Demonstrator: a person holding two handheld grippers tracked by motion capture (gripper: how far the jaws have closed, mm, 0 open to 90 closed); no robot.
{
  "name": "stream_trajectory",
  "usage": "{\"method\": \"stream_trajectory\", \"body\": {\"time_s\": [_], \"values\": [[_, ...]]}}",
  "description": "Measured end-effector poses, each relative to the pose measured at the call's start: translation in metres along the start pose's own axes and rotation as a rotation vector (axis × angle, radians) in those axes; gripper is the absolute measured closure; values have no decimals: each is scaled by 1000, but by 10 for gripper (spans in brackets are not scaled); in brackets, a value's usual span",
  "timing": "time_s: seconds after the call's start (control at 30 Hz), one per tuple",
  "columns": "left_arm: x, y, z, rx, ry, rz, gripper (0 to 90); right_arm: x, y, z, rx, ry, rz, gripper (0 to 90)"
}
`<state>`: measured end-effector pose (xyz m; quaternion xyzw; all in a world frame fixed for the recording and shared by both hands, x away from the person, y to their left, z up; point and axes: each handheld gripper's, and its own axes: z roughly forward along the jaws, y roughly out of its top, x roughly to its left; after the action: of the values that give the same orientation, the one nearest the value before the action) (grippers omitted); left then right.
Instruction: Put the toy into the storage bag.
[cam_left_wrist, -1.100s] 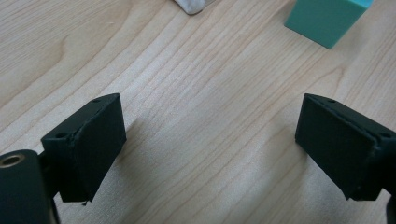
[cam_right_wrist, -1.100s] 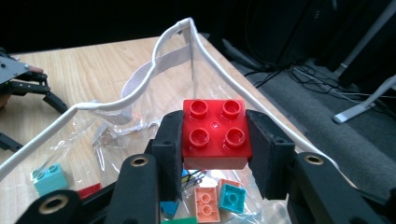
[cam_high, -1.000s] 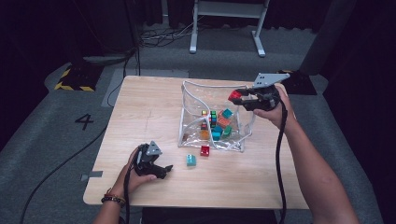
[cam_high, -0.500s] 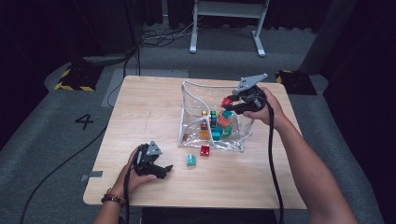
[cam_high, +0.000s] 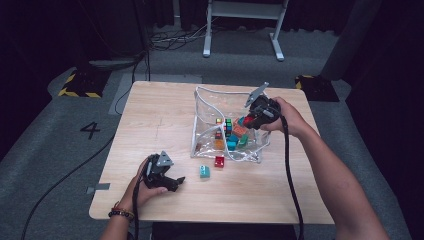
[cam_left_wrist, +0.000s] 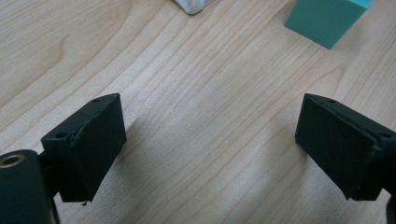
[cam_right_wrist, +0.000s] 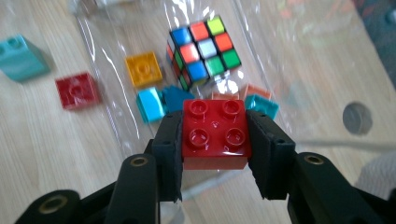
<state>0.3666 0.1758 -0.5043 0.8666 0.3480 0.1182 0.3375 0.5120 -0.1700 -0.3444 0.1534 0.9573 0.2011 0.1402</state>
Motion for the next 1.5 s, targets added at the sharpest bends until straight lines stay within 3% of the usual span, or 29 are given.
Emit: {"method": "stream_trajectory", "body": {"time_s": [0.37,0.53,0.57,0.6,0.67,0.93,1.17,1.37,1.5], "values": [[0,0,0,0,0,0,88,-5,-4,4,175,-32,4,592],[0,0,0,1,1,-1,88,-4,-4,3,200,-32,14,591],[0,0,0,0,0,0,89,-5,-4,4,196,-44,-4,591],[0,0,0,0,0,0,88,0,-4,2,218,-38,45,591],[0,0,0,0,0,0,88,-2,-3,2,181,-44,-5,590],[0,0,0,-1,0,0,88,0,-6,0,105,-29,2,565],[0,0,0,-1,0,-1,88,3,-9,-2,59,-21,-36,545],[0,0,0,0,0,0,88,5,-10,-4,22,-17,-20,506],[0,0,0,0,1,0,88,8,-14,-10,-58,-36,1,442]]}}
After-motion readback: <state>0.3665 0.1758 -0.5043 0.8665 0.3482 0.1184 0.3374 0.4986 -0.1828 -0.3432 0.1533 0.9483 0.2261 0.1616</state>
